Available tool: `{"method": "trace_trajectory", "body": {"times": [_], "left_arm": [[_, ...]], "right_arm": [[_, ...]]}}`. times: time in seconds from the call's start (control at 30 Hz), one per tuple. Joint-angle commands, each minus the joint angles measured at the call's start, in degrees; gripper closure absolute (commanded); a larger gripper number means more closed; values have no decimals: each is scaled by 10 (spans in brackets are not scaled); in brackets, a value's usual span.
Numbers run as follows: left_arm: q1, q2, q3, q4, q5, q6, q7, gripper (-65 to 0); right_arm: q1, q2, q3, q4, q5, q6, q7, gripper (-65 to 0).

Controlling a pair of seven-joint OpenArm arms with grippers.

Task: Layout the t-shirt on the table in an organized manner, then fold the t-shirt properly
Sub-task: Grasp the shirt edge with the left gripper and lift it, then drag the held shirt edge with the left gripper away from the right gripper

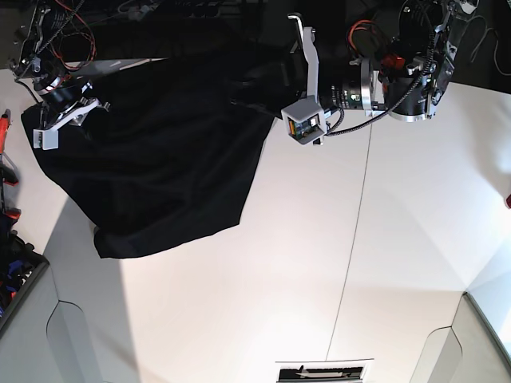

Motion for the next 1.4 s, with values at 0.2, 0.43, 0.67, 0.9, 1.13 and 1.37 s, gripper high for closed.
{"method": "trace_trajectory", "body": {"times": [0.2, 0.43, 0.67, 0.9, 1.13, 1.37], "left_arm": [[-19, 2, -4, -64, 166, 35, -107, -210], [-34, 2, -4, -219, 184, 35, -108, -210], [-44, 2, -16, -223, 158, 35, -108, -211], [-42, 14, -13, -224, 179, 47, -110, -211], [-42, 28, 18, -225, 191, 47, -106, -92], [-45, 28, 50, -225, 277, 48, -162, 0]], "right_arm": [[22, -27, 0, 3, -11, 5, -13, 0], [47, -28, 0, 3, -52, 5, -14, 0], [47, -29, 0, 3, -54, 5, -14, 0], [47, -28, 0, 3, -54, 5, -16, 0], [47, -28, 0, 3, -53, 5, -16, 0], [47, -28, 0, 3, -53, 5, -15, 0]]}}
